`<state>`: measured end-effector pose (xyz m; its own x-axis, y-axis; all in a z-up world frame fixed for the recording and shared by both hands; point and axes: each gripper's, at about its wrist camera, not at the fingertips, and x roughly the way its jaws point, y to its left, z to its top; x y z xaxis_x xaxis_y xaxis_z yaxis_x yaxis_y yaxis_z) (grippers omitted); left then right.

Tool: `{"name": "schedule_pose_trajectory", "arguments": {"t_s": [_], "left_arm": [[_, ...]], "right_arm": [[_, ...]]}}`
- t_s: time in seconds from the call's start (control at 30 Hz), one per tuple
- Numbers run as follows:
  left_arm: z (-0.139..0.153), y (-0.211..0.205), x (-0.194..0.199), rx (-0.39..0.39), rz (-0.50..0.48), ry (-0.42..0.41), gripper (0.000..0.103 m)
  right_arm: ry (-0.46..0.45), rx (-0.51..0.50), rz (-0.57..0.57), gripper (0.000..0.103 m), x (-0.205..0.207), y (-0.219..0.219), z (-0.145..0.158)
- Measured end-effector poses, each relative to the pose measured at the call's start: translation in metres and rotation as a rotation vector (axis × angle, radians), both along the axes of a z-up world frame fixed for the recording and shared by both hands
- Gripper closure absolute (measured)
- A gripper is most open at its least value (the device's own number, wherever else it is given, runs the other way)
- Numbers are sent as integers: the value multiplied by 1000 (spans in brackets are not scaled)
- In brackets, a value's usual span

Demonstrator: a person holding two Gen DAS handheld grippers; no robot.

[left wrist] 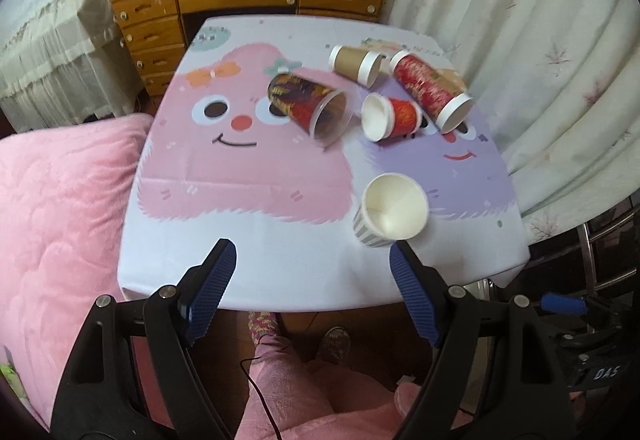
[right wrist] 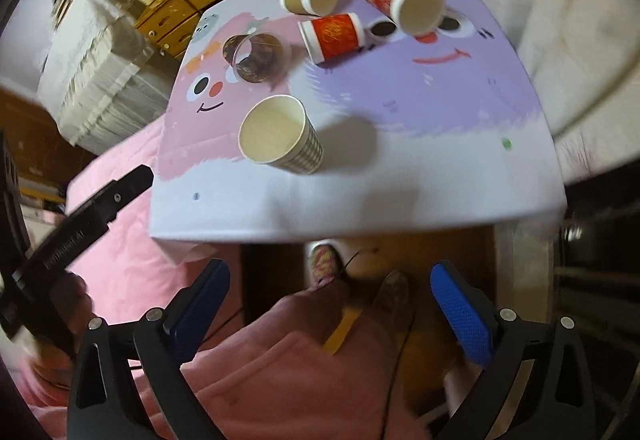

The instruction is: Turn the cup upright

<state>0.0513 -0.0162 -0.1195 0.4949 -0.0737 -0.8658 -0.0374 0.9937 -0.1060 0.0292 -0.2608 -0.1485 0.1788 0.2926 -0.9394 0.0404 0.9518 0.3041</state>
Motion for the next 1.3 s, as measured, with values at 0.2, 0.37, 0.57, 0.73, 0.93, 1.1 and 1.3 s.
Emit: {"name": "schedule_pose_trajectory", "arguments": {"t_s": [0.2, 0.37, 0.57, 0.73, 0.93, 1.1, 1.3], "left_arm": [[44, -15, -18, 11, 36, -8, 26], [67, -24, -40, 44, 94, -36, 26], [73, -34, -63, 122, 144, -66, 26], [74, -32, -71, 152, 190, -90, 25], [75, -31, -71, 182, 210, -118, 17], [72, -28, -65, 173, 216, -111, 0], [72, -25, -60, 161, 214, -113, 0]], "right_arm": [[-31, 41, -36, 1, -20, -17, 45], [-191, -60, -23, 1, -29, -15, 84], [-358, -116, -10, 1, -39, -9, 122], [-465, -158, -13, 0, -49, -2, 143], [-461, -165, -6, 0, -47, 4, 144], [-442, -165, 19, 0, -37, 14, 133], [-437, -158, 6, 0, -30, 16, 129]]}}
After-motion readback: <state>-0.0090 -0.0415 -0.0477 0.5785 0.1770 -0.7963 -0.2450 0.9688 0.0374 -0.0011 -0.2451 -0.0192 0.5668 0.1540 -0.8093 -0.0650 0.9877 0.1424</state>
